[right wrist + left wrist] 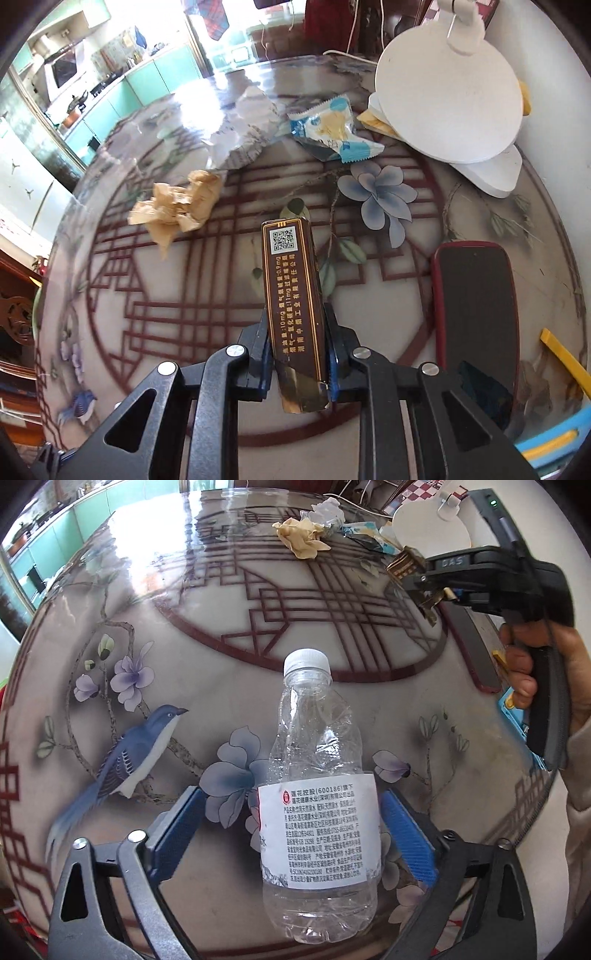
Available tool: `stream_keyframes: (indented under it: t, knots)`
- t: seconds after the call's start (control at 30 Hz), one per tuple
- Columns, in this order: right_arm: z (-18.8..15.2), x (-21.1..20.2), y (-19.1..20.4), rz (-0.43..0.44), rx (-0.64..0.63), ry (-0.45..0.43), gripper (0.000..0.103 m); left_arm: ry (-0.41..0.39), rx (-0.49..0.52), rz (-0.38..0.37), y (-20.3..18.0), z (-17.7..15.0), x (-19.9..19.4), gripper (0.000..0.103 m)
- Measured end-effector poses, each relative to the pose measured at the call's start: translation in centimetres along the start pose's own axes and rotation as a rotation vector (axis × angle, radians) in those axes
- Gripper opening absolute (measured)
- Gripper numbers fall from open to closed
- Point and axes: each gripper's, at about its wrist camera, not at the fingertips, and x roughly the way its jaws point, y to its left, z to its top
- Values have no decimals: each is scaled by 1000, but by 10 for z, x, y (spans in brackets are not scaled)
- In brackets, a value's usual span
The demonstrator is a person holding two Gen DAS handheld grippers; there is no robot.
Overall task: Collect trash
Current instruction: 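Grasp the clear water bottle with the left tool while the right tool grasps the brown cigarette box, then carry the bottle and cigarette box over the red bucket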
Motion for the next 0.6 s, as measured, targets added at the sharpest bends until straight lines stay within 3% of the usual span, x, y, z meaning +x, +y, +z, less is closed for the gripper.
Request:
stream_keyframes:
  t: [0.07,0.17,0.37,0.6]
  knots:
    - [-3,-9,5,13,10,-17,20,9,14,-3,0,2,4,62]
    - [-7,-24,14,37,19,-35,20,9,31,-12,1,4,6,51]
    - [-14,-53,52,61,-29,-78,20,-102,21,45,24,19,-22,50]
    - [-23,-74,116,97,-111,-90,20,-218,-91,124,92,39,-66,50]
